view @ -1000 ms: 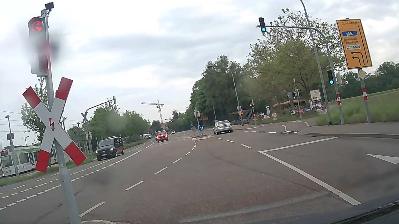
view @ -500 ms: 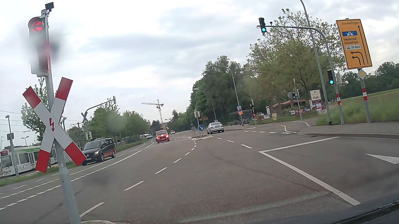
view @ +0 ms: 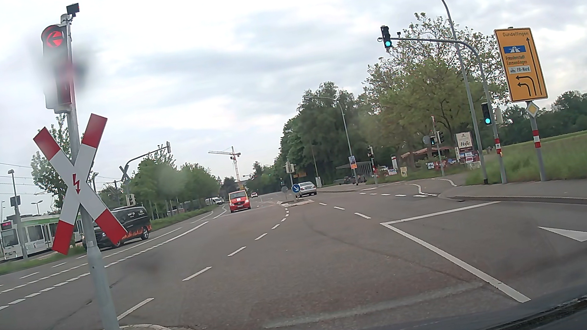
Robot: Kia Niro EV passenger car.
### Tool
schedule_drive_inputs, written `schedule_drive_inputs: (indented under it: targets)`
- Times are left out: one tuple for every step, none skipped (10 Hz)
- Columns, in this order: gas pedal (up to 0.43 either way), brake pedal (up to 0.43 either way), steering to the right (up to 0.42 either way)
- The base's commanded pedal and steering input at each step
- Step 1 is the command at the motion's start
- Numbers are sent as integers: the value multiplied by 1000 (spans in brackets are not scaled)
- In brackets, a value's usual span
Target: Follow the waypoints while adhering to traffic rules and regulations
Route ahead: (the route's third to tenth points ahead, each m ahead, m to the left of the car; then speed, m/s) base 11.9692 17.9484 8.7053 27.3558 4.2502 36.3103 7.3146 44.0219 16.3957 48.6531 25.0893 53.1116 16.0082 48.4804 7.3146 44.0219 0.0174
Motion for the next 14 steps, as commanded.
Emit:
schedule_drive_inputs:
  targets:
    - [0, 195, 5]
    - [0, 195, 5]
    - [0, 195, 5]
    - [0, 195, 5]
    - [0, 195, 5]
    - [0, 195, 5]
    - [0, 195, 5]
    - [0, 195, 6]
    - [0, 195, 6]
    - [0, 195, 5]
    - [0, 195, 6]
    - [0, 195, 6]
    - [0, 195, 6]
    - [0, 195, 6]
